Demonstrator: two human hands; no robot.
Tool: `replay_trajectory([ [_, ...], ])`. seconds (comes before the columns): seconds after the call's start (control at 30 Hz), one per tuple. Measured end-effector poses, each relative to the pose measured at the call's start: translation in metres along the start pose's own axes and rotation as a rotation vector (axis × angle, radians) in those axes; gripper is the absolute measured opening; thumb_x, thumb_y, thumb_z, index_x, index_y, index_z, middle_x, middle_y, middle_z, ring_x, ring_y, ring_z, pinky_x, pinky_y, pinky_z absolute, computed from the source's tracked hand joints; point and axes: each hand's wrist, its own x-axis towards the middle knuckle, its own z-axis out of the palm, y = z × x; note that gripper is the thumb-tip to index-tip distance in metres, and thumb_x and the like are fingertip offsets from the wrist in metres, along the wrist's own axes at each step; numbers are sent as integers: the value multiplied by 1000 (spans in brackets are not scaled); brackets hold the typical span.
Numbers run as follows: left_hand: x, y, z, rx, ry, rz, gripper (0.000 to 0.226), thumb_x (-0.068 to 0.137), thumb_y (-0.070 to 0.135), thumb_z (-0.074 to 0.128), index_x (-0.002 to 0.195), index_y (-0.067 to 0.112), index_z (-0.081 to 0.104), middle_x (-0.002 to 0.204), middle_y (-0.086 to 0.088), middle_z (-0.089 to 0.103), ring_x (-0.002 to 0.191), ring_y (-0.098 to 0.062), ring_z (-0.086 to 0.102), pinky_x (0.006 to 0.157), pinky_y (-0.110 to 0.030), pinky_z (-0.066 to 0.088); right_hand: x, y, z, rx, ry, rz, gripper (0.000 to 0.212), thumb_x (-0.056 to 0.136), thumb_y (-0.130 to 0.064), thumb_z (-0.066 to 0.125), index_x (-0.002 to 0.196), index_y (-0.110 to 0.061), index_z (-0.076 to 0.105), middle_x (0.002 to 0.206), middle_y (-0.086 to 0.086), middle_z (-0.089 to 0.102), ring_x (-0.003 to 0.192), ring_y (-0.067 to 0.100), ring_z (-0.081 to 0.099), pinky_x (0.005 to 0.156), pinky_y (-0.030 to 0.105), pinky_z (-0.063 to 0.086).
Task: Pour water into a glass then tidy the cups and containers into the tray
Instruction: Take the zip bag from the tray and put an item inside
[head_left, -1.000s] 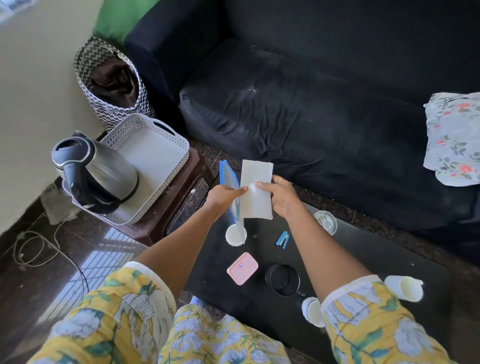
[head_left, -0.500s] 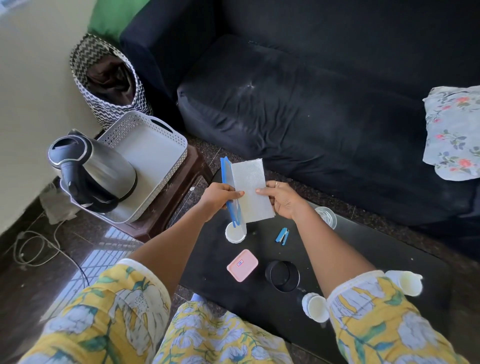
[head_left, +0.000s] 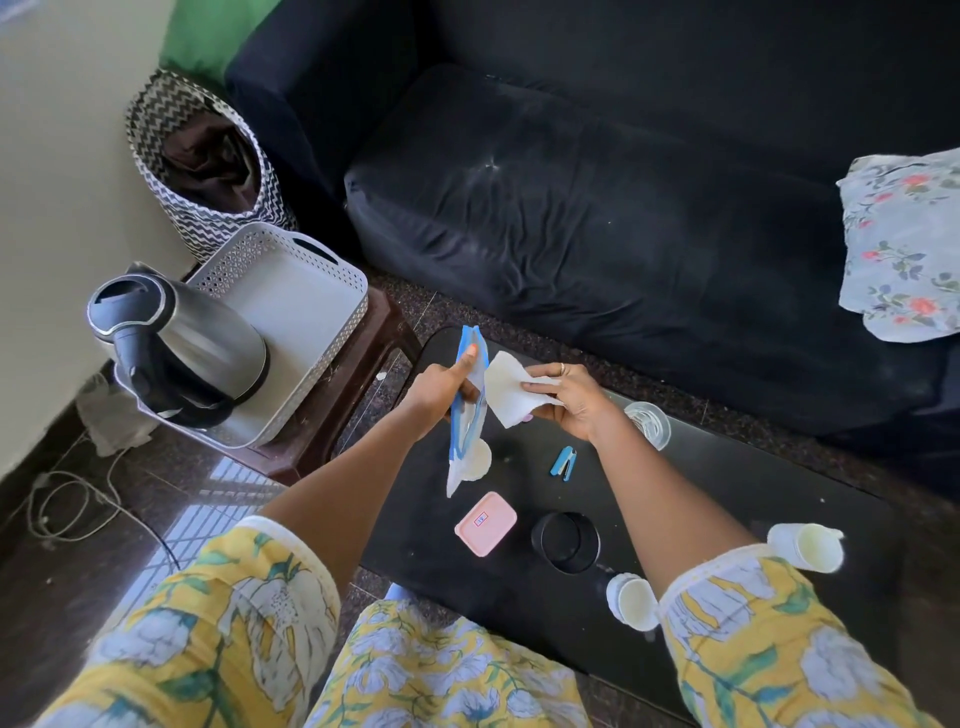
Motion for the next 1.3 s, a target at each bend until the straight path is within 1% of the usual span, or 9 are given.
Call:
replay_trajectory([
  [0.1,-2,0,6,101,-50,-12,68,81,70,42,48,13,61,70,-8,62,67,-18,54,63,-26,45,-6,8,-6,53,-14,-13,26,84,4,64,68,-14,74,76,4,74,65,17,72,49,24,55],
  [0.3,-5,7,23,107,-221,-60,54,85,59,49,67,9,61,84,-7,61,87,-22,55,92,-39,46,-21,16,-19,142,-54,-68,34,90,-1,57,66,-14,77,77,2,75,73,19,72,53,23,56],
  [0.5,-7,12,38,67,-281,-39,41,87,34,61,112,1,61,108,-14,62,98,-26,60,88,-34,49,-35,22,-28,91,-34,-64,39,90,-3,55,61,-17,76,93,10,67,85,25,63,59,27,58],
  [0.67,-6,12,52,92,-261,-28,31,84,24,67,105,2,63,102,-12,65,91,-24,64,81,-34,55,-44,34,-48,302,2,-20,38,86,-13,39,77,-8,76,86,13,69,76,23,64,58,27,54],
  [0.77,-7,8,62,138,-244,-9,21,82,22,68,92,5,64,91,-9,63,74,-16,61,63,-24,51,-49,40,-57,273,37,-7,17,88,-17,59,101,-16,69,88,6,66,73,16,64,58,27,52],
  [0.9,-6,-1,78,255,-185,8,24,80,34,69,83,11,66,89,-5,63,75,-18,62,67,-29,51,-57,54,-73,151,25,89,29,84,6,61,108,-10,59,84,4,72,69,16,71,56,28,59],
  [1.03,-9,-11,93,389,-96,79,46,77,61,59,68,17,66,83,-2,62,70,-13,60,63,-25,50,-68,78,-95,69,152,131,21,84,7,61,95,-10,58,83,5,67,73,16,65,57,25,53],
  [1.17,-14,-22,101,450,-107,147,35,76,52,67,78,17,63,85,1,59,70,-13,59,62,-23,51,-75,113,-110,-109,288,187,22,82,8,63,98,-6,59,100,15,61,88,25,60,66,32,51],
  [1.3,-19,-30,107,440,-124,178,26,80,43,67,77,18,60,95,-3,60,78,-16,61,62,-24,51,-74,145,-105,-496,437,208,25,81,-3,70,107,-4,68,108,14,65,99,30,61,77,35,55],
])
